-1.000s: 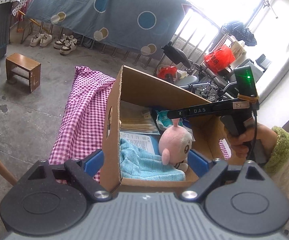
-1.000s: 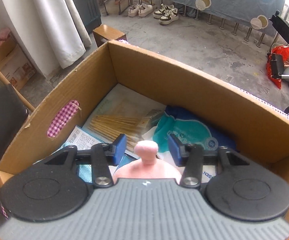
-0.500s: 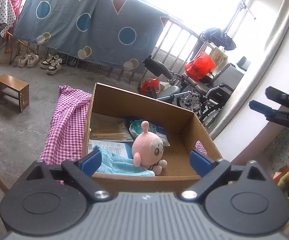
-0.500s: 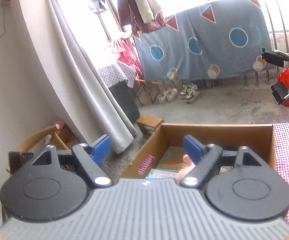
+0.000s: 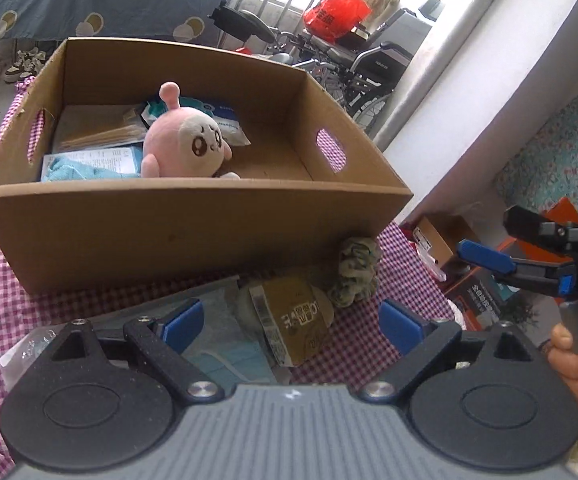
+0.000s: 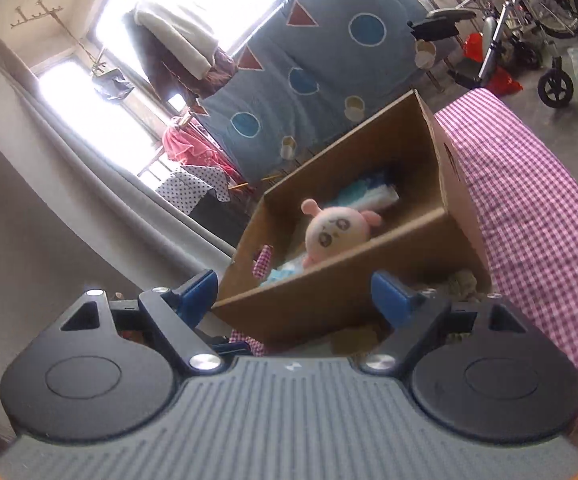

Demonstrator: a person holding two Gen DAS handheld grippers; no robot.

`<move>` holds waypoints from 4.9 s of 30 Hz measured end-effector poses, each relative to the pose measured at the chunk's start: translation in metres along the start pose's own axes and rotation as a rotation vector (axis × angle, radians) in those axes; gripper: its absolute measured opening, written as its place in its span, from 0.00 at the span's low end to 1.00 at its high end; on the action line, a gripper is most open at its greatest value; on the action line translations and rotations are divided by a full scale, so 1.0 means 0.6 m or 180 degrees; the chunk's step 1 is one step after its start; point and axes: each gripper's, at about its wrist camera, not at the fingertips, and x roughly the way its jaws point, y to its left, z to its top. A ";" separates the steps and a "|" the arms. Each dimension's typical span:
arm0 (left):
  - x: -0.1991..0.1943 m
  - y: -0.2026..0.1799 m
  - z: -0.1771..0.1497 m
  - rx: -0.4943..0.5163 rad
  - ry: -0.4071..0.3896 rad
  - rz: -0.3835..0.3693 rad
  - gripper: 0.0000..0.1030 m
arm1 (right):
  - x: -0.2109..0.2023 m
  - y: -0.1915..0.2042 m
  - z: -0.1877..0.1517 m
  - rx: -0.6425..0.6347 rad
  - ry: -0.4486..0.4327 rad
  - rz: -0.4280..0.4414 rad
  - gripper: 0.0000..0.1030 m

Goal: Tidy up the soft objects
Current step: 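Grasp the gold snack packet with the right tool, then lift the gold packet into the box and open the right tool, then move the right tool out of the box toward the bagged masks, then grasp the bagged blue face masks by one end with the right tool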

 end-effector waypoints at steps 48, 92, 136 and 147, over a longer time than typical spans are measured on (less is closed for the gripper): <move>0.066 -0.080 0.149 0.0477 0.0205 -0.0370 0.56 | 0.170 0.092 0.112 -0.0310 0.0604 -0.0120 0.36; 0.184 0.027 0.190 0.0225 0.0720 -0.0098 0.75 | 0.399 0.015 0.163 -0.0780 0.1806 -0.1078 0.51; -0.117 0.166 -0.017 -0.0726 -0.0751 0.0581 0.91 | 0.505 -0.043 0.239 -0.0336 0.1453 -0.1529 0.66; -0.164 0.198 -0.082 -0.1041 -0.0666 0.0729 0.91 | 0.208 0.101 0.151 -0.0355 0.0795 -0.0333 0.71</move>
